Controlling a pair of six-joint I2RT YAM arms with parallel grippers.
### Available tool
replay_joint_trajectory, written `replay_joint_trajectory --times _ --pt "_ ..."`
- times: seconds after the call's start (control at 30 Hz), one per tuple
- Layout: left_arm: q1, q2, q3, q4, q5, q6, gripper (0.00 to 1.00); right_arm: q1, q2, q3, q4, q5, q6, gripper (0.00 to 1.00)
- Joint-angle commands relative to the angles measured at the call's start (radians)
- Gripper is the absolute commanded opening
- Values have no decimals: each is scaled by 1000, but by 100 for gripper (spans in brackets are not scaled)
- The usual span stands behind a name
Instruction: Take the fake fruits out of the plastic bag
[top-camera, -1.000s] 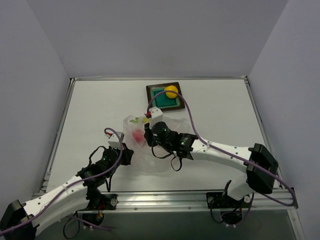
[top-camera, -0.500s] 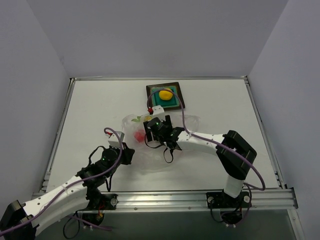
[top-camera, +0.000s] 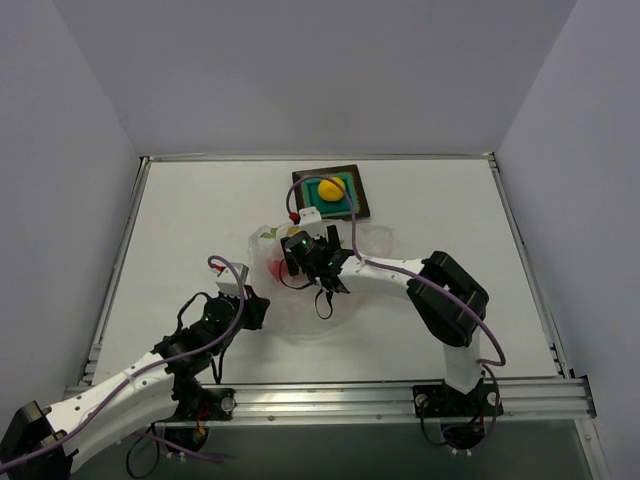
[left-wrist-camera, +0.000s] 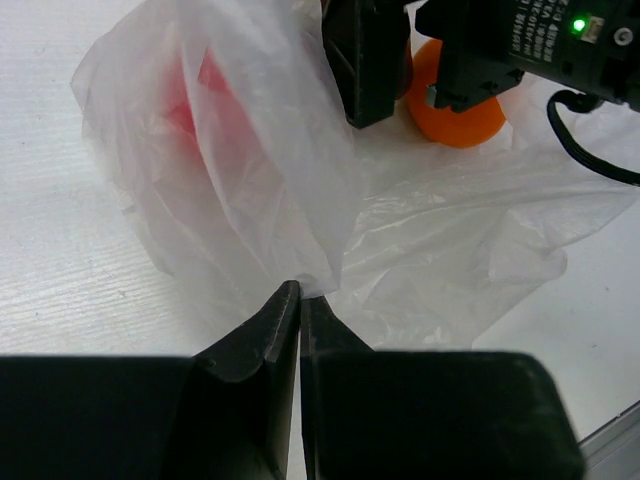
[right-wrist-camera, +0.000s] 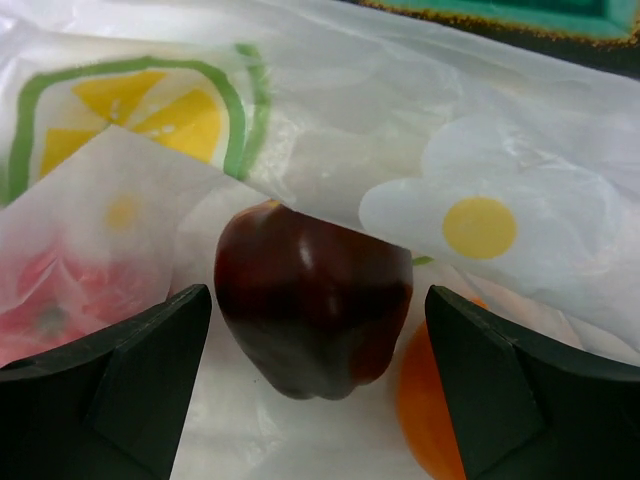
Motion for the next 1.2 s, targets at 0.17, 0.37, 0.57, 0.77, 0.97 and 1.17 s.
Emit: replay_joint_trajectory --times 0.17,0.37,0.57,0.77,0.97,1.17 --pt "-6 3 39 21 -2 6 2 -32 71 46 177 67 8 64" --pt "-6 -33 49 -31 -19 9 2 -2 -37 -28 193 46 8 25" --pt "-6 -62 74 -118 -50 15 2 100 -252 -181 57 -52 79 25" --pt "-7 -59 100 -201 -38 24 2 195 -503 -315 -36 -184 211 26" --pt "-9 -47 118 -272 30 36 3 239 -648 -289 -42 -119 226 25" --pt "-17 7 141 -315 54 35 2 137 -611 -157 67 -327 157 21"
